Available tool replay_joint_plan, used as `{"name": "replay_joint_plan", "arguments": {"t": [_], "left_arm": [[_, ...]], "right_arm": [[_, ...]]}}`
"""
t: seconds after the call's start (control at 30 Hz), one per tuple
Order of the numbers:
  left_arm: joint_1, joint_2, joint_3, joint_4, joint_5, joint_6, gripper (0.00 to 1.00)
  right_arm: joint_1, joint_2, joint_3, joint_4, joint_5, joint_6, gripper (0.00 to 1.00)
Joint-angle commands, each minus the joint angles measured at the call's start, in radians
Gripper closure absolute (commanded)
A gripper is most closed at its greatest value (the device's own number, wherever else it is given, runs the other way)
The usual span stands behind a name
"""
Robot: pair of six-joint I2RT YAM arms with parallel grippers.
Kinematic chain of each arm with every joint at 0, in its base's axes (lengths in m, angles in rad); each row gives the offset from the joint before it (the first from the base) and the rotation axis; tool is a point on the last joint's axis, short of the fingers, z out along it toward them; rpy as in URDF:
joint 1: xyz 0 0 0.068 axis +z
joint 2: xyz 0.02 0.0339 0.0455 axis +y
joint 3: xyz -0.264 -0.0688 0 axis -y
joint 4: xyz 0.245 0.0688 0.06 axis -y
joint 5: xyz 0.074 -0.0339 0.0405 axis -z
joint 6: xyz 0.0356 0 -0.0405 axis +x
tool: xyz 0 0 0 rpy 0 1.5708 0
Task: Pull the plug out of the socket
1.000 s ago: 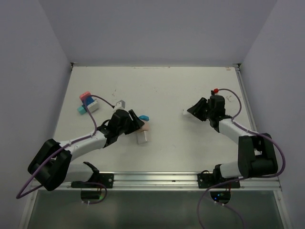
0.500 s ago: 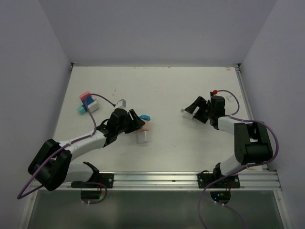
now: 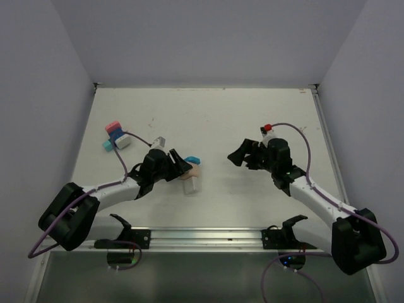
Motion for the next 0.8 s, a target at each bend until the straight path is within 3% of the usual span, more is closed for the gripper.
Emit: {"name": "replay_joint_plan", "arguments": {"t": [0.0,0.47,0.77], "left_arm": [[0.009,0.027,-0.005,0.194,0.058,-0.054,1.00],[0.007,0.011,-0.039,0.193,0.028,-0.120,1.00],[-0.007,-0.039,-0.071,0.165,-0.035,-0.188,1.00]], "right_arm": [[0.122,-0.043,-0.062,0.023,0.088,0.071,0.08],[0.510,0.183,0.040,0.063,0.245,0.191,0.09],[0.598,0.355,0.114,0.145,0.256,0.183,0.19]]}}
